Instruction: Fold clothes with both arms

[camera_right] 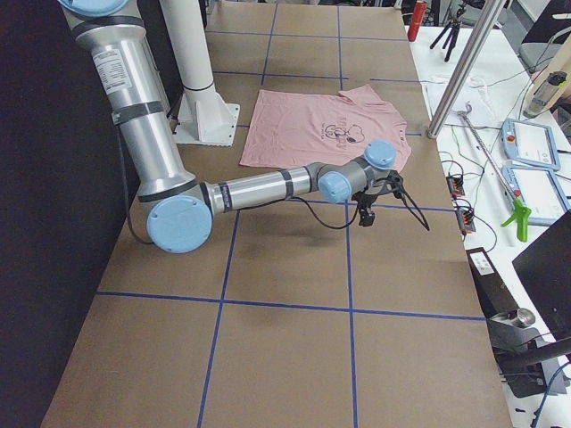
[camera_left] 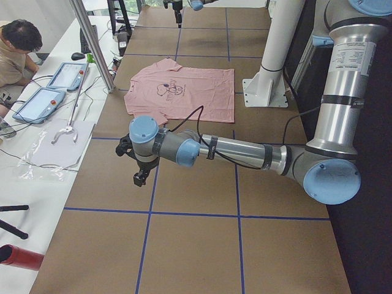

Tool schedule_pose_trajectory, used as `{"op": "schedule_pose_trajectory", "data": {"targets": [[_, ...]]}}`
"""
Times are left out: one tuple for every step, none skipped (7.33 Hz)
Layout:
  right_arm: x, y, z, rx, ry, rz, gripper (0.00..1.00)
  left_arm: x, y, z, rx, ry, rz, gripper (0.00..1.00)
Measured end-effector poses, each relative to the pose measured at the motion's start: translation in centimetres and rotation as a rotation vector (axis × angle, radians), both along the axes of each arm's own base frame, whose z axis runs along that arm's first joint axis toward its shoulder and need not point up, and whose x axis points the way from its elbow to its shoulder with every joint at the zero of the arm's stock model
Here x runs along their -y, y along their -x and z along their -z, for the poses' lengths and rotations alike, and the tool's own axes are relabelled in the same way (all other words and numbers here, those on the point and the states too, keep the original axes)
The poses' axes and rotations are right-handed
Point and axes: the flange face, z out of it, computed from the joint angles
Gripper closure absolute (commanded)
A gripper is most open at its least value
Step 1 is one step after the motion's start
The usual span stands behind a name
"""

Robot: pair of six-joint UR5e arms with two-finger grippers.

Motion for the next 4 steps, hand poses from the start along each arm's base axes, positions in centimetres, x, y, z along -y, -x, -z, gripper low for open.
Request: {"op": "schedule_pose_trajectory", "data": {"targets": [[1.3,4.8,1.9,-0.001,0.038,-0.086,0.08,0.1,-0.7,0.4,-0.012,0.012,0.017,0.0],[1.5,9.1,2.9,-0.01,0.073,-0.182,0.17,0.1,-1.2,0.7,-0.02,0.014,0.027,0.0],[1.5,12.0,3.5,-0.016,0.115,-0.258,0.25,0.2,-1.4,1.0,-0.024,0.014,0.03,0.0],[1.4,13.7,3.3,-0.023,0.162,-0.31,0.32,0.2,-1.6,1.1,-0.025,0.013,0.03,0.0]]}}
